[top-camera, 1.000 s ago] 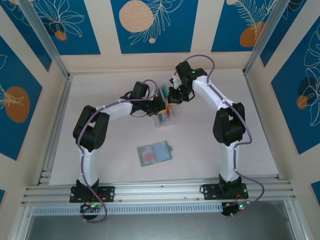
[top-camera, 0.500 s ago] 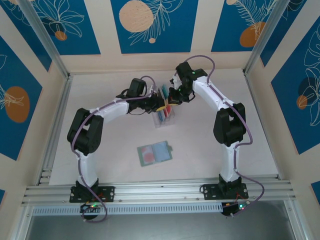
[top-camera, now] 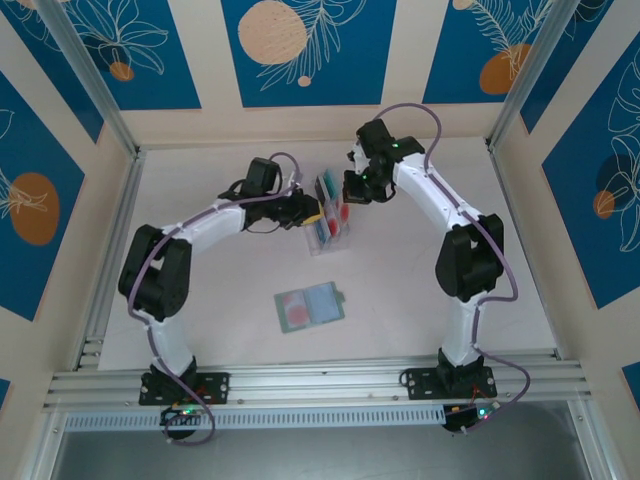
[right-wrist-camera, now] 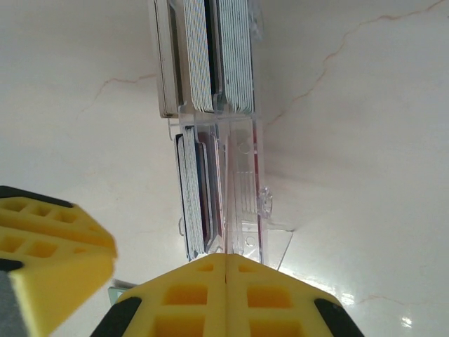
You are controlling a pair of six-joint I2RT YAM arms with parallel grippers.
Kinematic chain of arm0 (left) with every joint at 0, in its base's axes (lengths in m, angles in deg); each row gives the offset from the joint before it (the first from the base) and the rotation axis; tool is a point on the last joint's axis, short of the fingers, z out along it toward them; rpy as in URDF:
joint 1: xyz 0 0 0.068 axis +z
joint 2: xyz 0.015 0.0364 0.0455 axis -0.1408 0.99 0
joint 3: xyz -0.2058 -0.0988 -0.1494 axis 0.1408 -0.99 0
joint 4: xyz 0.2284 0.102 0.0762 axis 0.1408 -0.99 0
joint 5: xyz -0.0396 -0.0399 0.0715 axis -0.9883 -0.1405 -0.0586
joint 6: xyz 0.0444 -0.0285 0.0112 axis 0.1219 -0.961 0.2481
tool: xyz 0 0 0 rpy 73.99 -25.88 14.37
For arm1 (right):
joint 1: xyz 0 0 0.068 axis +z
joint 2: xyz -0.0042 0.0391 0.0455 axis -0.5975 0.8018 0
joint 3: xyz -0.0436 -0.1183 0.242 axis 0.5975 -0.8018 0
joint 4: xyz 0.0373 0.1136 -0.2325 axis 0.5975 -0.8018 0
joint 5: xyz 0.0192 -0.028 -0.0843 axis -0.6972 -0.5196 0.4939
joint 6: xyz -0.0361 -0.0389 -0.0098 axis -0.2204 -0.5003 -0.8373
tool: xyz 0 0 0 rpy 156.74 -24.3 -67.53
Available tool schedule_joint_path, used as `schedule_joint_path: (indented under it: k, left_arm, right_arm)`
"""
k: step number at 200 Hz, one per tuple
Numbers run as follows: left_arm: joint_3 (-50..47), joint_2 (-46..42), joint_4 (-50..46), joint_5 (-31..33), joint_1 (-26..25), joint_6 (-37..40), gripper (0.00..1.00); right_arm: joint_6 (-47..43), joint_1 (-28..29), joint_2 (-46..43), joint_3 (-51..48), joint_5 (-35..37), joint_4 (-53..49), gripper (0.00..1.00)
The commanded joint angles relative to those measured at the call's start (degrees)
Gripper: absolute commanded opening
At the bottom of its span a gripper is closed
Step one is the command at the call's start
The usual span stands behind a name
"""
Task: Put the credit cards into the card holder
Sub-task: Pick up the credit card from the storage box, then insert the credit card into the card slot.
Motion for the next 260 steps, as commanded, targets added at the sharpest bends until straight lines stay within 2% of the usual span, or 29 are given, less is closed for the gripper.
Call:
schedule_joint_path:
  k: [1, 49, 90, 130, 153, 197, 260]
  left_arm:
    - [-2.6, -4.6, -4.5, 0.5, 1.2, 4.0, 0.16]
    - [-9.2, -11.0, -11.2, 2.2, 1.3, 9.9, 0.19]
    - [-16.6, -15.1, -16.6, 4.8, 0.0, 14.8, 0.2]
    - [-20.6, -13.9, -19.0, 6.8, -3.8, 17.1, 0.21]
    - [-22.2, -12.6, -18.4, 7.7, -5.6, 16.9, 0.21]
    - [-24.4, -11.2, -18.8, 11.0, -7.2, 16.9, 0.2]
    - [-27.3, -10.8, -20.0, 14.0, -7.3, 18.1, 0.2]
  right_arm:
    - [1.2, 0.3, -3.8, -1.7, 2.3, 1.2, 0.0]
    - [2.0, 0.8, -10.5, -7.0, 0.2, 5.0, 0.0]
    - [4.0, 2.1, -21.9, -23.3, -10.1, 14.1, 0.0]
    - [6.5, 6.0, -30.1, -40.9, -19.2, 26.0, 0.0]
    - [9.3, 8.0, -30.8, -49.7, -24.9, 33.9, 0.0]
    - [12.1, 11.1, -29.2, -59.0, -27.0, 43.0, 0.0]
    - [12.7, 12.4, -24.2, -61.8, -28.1, 48.1, 0.0]
